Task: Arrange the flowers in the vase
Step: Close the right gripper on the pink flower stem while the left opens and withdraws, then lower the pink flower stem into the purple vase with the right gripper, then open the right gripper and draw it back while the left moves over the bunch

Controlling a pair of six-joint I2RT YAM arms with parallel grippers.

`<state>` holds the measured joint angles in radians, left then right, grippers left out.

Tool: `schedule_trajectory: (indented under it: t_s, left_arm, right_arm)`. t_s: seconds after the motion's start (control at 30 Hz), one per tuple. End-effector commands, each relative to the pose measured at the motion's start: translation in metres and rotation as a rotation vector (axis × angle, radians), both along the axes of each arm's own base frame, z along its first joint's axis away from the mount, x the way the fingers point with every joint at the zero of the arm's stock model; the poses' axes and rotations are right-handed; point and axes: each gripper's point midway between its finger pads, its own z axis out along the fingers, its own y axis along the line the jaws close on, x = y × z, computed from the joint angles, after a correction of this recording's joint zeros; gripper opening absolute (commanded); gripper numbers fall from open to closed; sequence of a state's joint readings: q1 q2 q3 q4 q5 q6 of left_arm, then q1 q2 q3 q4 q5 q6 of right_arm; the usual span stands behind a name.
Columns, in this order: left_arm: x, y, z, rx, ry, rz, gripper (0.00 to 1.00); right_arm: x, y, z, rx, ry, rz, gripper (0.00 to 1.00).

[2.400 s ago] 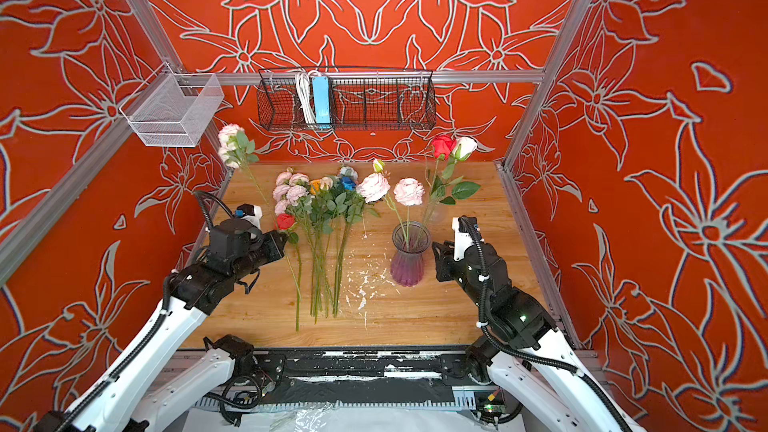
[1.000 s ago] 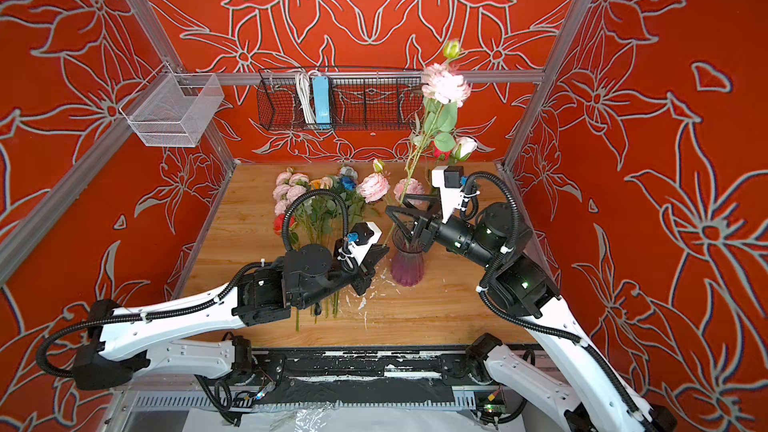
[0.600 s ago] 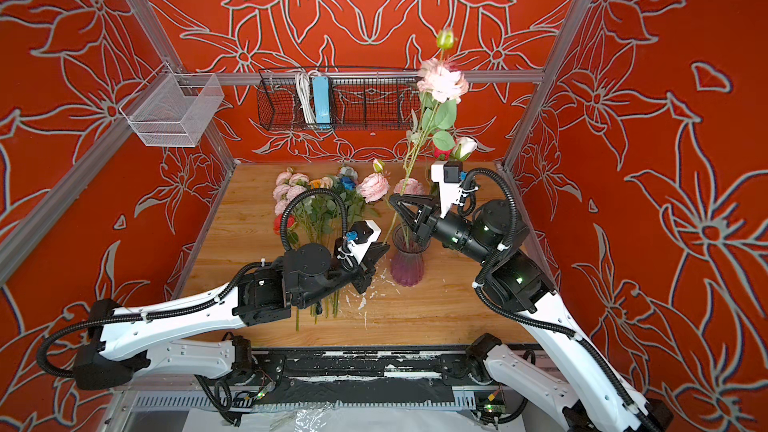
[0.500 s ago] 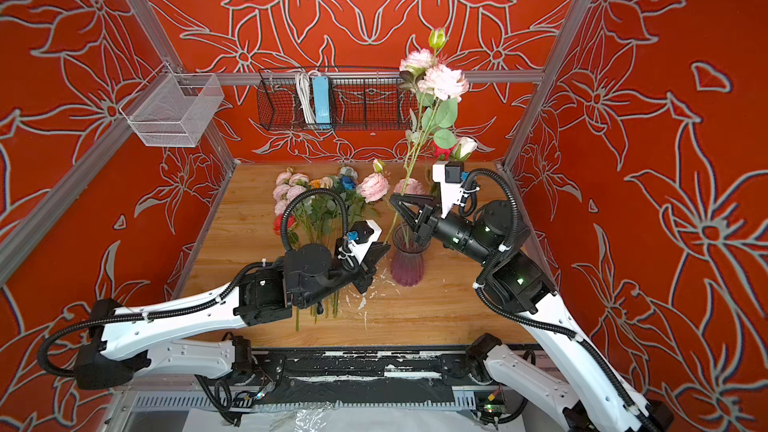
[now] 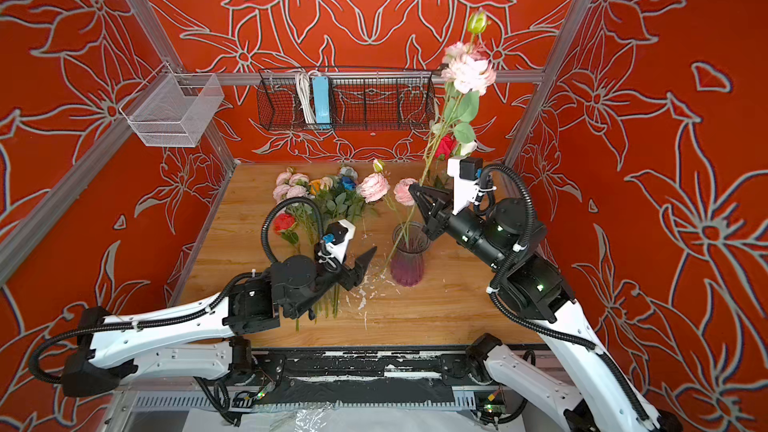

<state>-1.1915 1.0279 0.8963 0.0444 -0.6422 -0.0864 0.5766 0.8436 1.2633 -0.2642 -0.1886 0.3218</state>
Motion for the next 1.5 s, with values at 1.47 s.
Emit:
schedule_trajectory:
  t_s: [1.47]
  left_arm:
    - [-0.017,0.174,-0.041,-0.34,0.054,0.464,0.73]
  right_arm:
    - [0.048,-0.021,-0.166,-0.303,0.377,-0.248,0.24]
